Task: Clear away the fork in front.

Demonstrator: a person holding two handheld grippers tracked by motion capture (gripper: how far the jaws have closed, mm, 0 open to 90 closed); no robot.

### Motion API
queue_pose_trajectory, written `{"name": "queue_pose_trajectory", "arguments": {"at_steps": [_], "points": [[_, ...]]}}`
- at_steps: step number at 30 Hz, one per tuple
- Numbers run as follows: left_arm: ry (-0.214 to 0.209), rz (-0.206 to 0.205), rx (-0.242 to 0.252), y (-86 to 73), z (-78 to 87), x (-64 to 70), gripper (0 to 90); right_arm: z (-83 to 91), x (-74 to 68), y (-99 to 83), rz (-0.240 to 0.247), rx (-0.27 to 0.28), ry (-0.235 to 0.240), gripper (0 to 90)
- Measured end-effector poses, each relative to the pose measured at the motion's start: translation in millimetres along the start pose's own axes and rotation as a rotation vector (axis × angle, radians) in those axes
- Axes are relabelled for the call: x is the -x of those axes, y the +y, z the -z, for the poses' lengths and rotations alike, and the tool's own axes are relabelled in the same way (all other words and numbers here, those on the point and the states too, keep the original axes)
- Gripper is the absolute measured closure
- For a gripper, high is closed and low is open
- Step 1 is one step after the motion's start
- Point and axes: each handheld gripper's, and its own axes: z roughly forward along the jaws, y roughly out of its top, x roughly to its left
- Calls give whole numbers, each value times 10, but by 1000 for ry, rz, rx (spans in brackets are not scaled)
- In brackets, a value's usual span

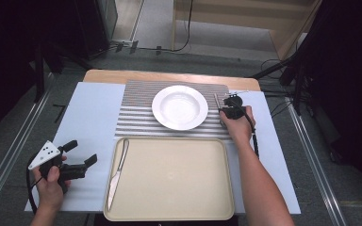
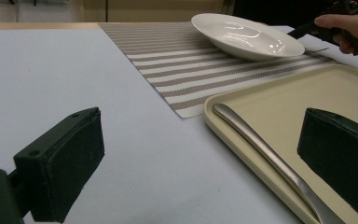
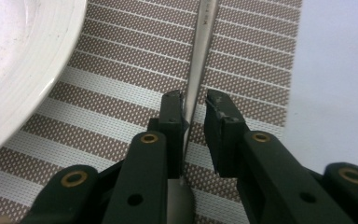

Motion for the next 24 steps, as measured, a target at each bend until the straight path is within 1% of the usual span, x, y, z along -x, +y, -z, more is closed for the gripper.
{"name": "queue_pose_trajectory", "arguments": {"at_steps": [1, 3, 4, 6, 8, 10, 12, 16, 17, 18, 21, 24], "points": [[0, 0, 0, 0, 0, -1, 0, -13, 3, -1, -9, 2, 25, 799], [-1, 2, 0, 0, 1, -2, 0, -31, -20, -1, 5, 0, -7, 842], [-1, 3, 0, 0, 0, -3, 0, -31, -27, -1, 2, 0, -17, 851], [-1, 4, -1, 0, -2, -4, 0, -25, -23, 0, -35, -5, -19, 861], [-1, 5, -1, 0, -1, -4, 0, -9, -12, -12, -51, -11, -14, 866], [-2, 5, 2, -1, 0, -6, 0, 10, -9, -32, -49, -15, -7, 866], [-3, 12, 6, -1, 5, -14, 0, 39, -9, -71, -23, -17, -9, 866], [-3, 17, 8, 0, 14, -23, 0, 119, 16, -190, -27, -11, 13, 867], [-3, 16, 7, 0, 12, -19, 0, 140, 17, -222, -37, -10, 18, 867], [-5, 15, 7, 0, 5, -15, 0, 161, 22, -250, -38, -11, 20, 867], [-2, 5, -2, 1, -2, -1, 0, 216, 38, -278, -44, -44, 29, 868], [1, 4, -1, 0, -1, 2, 0, 231, 58, -272, -57, -66, 45, 863]]}}
